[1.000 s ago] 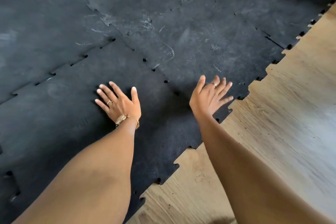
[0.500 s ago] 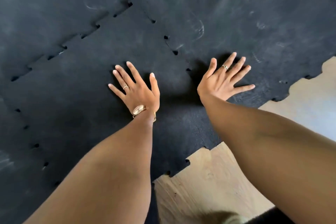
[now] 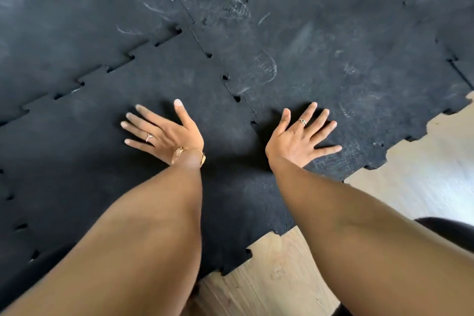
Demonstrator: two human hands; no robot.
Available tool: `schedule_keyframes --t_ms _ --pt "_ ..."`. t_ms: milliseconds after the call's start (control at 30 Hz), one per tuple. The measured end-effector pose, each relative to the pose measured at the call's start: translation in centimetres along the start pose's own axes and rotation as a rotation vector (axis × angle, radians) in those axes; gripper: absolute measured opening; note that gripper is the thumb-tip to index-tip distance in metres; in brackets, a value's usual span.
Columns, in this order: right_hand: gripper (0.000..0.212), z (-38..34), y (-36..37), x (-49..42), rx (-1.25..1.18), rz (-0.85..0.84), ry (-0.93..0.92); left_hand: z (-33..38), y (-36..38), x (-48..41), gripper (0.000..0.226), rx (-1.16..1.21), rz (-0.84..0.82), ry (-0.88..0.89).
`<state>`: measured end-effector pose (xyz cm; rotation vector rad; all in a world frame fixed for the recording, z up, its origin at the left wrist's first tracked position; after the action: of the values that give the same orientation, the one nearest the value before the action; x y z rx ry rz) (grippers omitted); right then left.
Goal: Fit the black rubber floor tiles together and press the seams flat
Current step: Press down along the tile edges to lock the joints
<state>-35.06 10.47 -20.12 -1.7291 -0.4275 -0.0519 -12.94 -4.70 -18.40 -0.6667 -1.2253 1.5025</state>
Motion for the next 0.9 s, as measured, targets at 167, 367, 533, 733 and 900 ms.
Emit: schedule_keyframes --t_ms 167,367,533,733,900 --pt "0.060 0.9 -0.9 0.6 -0.083 -0.024 0.012 0.0 1.0 -0.1 0.088 -0.098 -0.098 0.062" --pt "0.066 -6.6 -2.2 -1.4 -0.330 -0.013 0.059 0.1 0.9 -0.1 0.086 -0.094 -0.115 0.075" --pt "0.074 -9.9 -0.2 -2.7 -0.113 -0.032 -0.107 0.2 1.1 -0.1 0.085 -0.101 -0.126 0.070" --pt "0.073 -10.6 1.0 -3.0 0.053 0.011 -0.158 0.0 1.2 -0.2 0.085 -0.126 -0.101 0.069" --pt "0.072 -10.4 1.2 -3.0 0.089 0.010 -0.154 0.0 1.2 0.1 0.084 -0.147 -0.110 0.045"
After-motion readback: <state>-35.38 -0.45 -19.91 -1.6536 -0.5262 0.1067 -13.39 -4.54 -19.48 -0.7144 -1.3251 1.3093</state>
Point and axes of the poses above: each hand's wrist, its own x-axis away from the middle knuckle, its own y-axis out of the palm, z = x × y, the point moved 6 cm from there along -x, towards the middle knuckle, and after that the axes turned 8 degrees about -z, right-handed, at the moved point
